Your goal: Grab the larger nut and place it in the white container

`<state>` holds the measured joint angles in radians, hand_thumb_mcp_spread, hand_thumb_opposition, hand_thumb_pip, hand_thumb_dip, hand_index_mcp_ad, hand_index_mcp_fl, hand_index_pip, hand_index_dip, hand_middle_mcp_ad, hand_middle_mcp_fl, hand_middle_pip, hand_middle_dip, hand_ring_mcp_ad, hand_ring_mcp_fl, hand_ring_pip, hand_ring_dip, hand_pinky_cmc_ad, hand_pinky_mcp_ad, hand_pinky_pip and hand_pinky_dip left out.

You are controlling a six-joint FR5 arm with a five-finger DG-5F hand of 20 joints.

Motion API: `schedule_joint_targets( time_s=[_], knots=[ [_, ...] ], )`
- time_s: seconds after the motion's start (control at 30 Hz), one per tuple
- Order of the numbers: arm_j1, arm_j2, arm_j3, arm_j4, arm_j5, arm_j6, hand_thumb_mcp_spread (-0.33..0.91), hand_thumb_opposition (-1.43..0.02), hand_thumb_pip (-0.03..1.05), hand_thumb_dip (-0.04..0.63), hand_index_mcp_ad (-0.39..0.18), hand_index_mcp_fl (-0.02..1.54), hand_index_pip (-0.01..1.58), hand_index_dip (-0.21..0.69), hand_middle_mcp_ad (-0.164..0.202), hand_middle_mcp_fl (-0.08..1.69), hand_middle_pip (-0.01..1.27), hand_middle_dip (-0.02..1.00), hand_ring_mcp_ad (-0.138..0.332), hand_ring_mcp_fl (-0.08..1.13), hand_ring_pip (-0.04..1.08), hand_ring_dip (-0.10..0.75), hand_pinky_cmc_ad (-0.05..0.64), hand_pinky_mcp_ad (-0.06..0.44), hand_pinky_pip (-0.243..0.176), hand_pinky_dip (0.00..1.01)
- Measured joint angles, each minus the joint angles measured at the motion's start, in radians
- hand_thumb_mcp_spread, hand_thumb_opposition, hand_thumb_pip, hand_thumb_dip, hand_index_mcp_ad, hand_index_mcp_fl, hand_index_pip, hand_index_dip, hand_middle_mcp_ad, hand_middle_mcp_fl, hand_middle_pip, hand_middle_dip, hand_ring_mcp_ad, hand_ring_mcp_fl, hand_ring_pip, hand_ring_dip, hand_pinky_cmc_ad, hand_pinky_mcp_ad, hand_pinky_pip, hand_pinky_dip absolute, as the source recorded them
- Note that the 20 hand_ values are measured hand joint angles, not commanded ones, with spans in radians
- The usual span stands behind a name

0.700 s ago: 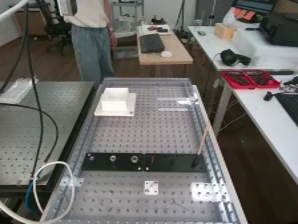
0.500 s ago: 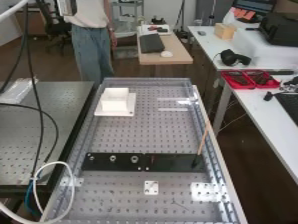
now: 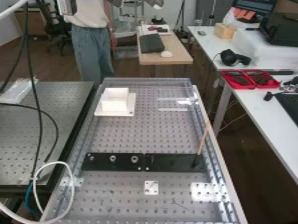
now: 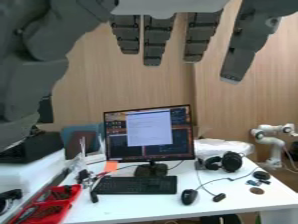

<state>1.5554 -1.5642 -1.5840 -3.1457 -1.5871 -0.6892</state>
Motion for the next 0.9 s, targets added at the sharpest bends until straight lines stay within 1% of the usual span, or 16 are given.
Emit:
schedule_joint_targets(
  time_s=[0.03, 0.07, 0.1, 0.17, 0.2, 0.23, 0.27, 0.33, 0.4, 0.67, 0.73, 0.9],
  knots=[
    [0.0, 0.0, -0.001, 0.0, 0.001, 0.0, 0.21, -0.65, 0.4, 0.033, -0.065, 0.01, 0.07, 0.0, -0.023, 0.01, 0.13, 0.2, 0.138, 0.0, 0.08, 0.103, 0.302, 0.312, -0.058, 0.57],
    [0.0, 0.0, -0.001, 0.001, 0.001, 0.0, 0.21, -0.65, 0.4, 0.033, -0.065, 0.01, 0.07, 0.0, -0.024, 0.01, 0.12, 0.21, 0.136, 0.0, 0.08, 0.103, 0.295, 0.316, -0.073, 0.57],
    [0.0, 0.001, -0.002, 0.001, 0.001, 0.0, 0.21, -0.65, 0.4, 0.033, -0.065, 0.01, 0.06, 0.0, -0.024, 0.01, 0.12, 0.21, 0.136, 0.0, 0.08, 0.103, 0.316, 0.326, -0.075, 0.58],
    [0.0, 0.002, -0.005, 0.002, 0.003, 0.001, 0.21, -0.67, 0.41, 0.033, -0.065, 0.01, 0.06, 0.0, -0.021, 0.01, 0.12, 0.2, 0.136, 0.0, 0.09, 0.113, 0.312, 0.328, -0.075, 0.58],
    [0.001, 0.003, -0.007, 0.004, 0.004, 0.002, 0.21, -0.66, 0.42, 0.033, -0.063, 0.01, 0.06, 0.0, -0.024, 0.01, 0.12, 0.21, 0.136, 0.0, 0.09, 0.113, 0.332, 0.326, -0.073, 0.59],
    [0.0, 0.004, -0.008, 0.005, 0.005, 0.002, 0.21, -0.66, 0.42, 0.033, -0.063, 0.01, 0.07, 0.0, -0.014, 0.01, 0.13, 0.22, 0.138, 0.0, 0.09, 0.119, 0.328, 0.325, -0.091, 0.58],
    [0.0, 0.004, -0.009, 0.006, 0.005, 0.002, 0.21, -0.68, 0.42, 0.033, -0.065, 0.01, 0.07, 0.0, -0.009, 0.01, 0.12, 0.22, 0.147, 0.0, 0.08, 0.119, 0.34, 0.328, -0.087, 0.59],
    [0.0, 0.006, -0.013, 0.007, 0.009, 0.004, 0.21, -0.68, 0.42, 0.033, -0.063, 0.01, 0.07, 0.0, 0.0, 0.01, 0.12, 0.22, 0.152, 0.0, 0.08, 0.115, 0.349, 0.328, -0.101, 0.6],
    [0.0, 0.008, -0.015, 0.007, 0.011, 0.005, 0.21, -0.68, 0.42, 0.033, -0.065, 0.01, 0.07, 0.0, 0.009, 0.01, 0.12, 0.22, 0.154, 0.0, 0.09, 0.119, 0.346, 0.328, -0.101, 0.6],
    [-0.001, 0.014, -0.029, 0.014, 0.018, 0.007, 0.21, -0.68, 0.42, 0.033, -0.065, 0.01, 0.07, 0.0, 0.005, 0.01, 0.13, 0.22, 0.154, 0.0, 0.09, 0.122, 0.346, 0.33, -0.101, 0.6],
    [-0.002, 0.017, -0.04, 0.021, 0.022, 0.009, 0.21, -0.68, 0.42, 0.033, -0.063, 0.01, 0.07, 0.0, 0.005, 0.01, 0.13, 0.22, 0.154, 0.0, 0.09, 0.126, 0.36, 0.33, -0.101, 0.6],
    [-0.003, 0.026, -0.078, 0.044, 0.035, 0.009, 0.21, -0.68, 0.42, 0.033, -0.063, 0.01, 0.07, 0.0, 0.005, 0.01, 0.13, 0.22, 0.154, 0.0, 0.09, 0.126, 0.365, 0.33, -0.101, 0.6]
  ],
)
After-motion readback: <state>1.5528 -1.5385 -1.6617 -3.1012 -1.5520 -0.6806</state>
